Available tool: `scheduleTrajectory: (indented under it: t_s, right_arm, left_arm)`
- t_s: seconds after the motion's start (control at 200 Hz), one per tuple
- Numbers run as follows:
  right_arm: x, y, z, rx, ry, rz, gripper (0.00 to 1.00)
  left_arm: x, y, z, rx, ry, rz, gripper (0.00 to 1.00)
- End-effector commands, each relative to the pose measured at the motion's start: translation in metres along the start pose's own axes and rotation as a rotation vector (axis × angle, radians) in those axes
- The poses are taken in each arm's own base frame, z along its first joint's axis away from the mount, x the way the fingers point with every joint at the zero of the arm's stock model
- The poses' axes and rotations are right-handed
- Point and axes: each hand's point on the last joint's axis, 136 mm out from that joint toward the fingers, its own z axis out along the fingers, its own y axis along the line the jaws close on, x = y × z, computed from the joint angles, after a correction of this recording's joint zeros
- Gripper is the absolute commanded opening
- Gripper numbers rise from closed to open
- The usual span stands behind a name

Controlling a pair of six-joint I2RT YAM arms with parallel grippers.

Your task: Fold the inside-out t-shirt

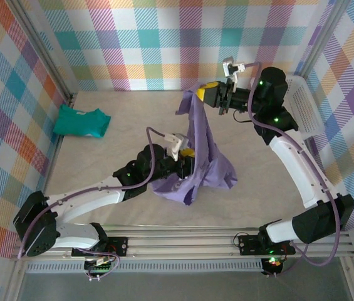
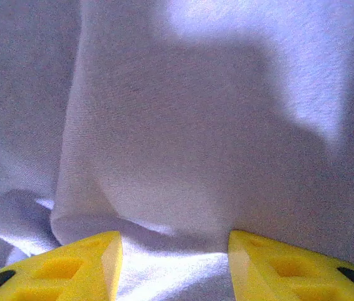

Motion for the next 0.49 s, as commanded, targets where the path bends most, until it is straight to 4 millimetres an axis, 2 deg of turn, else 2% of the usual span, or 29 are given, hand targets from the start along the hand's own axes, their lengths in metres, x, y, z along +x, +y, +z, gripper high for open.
scheduleTrajectory:
  t_s: [0.0,0.12,0.265,0.435,0.49]
  right_arm:
    - [0.006,0.021,-0.010,-0.053,0.039,-0.095,0.00]
    - [0.023,0.032,-0.018,-0.108,0.093,-0.099,0.00]
    - [0.034,0.034,-0.024,-0.107,0.117,-0.084,0.00]
    - [0.044,0.037,-0.029,-0.110,0.139,-0.053,0.00]
    - [0.045,0.031,-0.030,-0.060,0.137,-0.031,0.00]
  left_arm:
    - [-0.018,0.017,-0.029,-0.120,-0.080,0.067,0.49]
    - [-0.024,0.043,-0.055,-0.233,-0.094,0.100,0.50]
    - [-0.034,0.071,-0.077,-0.366,-0.086,0.102,0.51]
    - [-0.048,0.073,-0.079,-0.375,-0.070,0.112,0.52]
    - [-0.050,0.072,-0.077,-0.369,-0.048,0.107,0.52]
